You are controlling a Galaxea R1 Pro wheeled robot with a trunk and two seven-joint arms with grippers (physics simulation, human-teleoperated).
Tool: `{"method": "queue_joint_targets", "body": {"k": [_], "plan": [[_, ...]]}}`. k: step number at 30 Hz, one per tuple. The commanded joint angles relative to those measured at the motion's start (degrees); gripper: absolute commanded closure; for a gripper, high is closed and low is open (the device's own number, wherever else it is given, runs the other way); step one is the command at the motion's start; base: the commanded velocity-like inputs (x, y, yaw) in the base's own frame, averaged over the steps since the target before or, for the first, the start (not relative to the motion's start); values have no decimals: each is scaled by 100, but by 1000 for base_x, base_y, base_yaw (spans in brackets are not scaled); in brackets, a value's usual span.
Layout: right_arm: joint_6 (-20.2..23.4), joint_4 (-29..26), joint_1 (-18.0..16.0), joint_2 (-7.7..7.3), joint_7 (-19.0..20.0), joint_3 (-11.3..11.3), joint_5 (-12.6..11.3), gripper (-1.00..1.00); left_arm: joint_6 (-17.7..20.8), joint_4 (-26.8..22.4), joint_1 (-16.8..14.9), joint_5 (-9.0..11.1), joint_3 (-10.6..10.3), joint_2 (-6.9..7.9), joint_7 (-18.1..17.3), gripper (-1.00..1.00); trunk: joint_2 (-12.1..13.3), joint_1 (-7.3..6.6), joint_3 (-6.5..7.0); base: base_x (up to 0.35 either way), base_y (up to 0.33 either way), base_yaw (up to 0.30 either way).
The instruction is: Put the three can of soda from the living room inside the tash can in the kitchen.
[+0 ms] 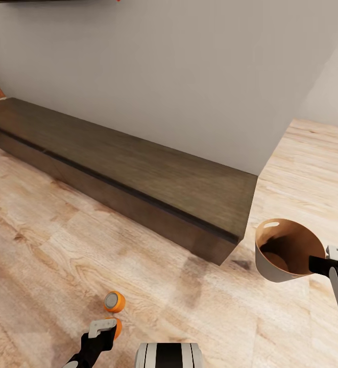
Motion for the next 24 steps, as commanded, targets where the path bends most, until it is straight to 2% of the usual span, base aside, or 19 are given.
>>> {"method": "queue_joint_targets", "body": {"k": [1,8,24], "plan": [[0,-3,-3,-1,9,-1,17,100,0,0,0,0,0,0,-1,100,0,-1,0,0,0,0],[0,-3,-3,-5,9,-1,17,100,0,0,0,0,2,0,-1,100,0,-1,0,-6,0,0],[0,-3,-3,-1,9,-1,17,100,0,1,0,0,3,0,-1,100,0,-1,0,-125,0,0]]}}
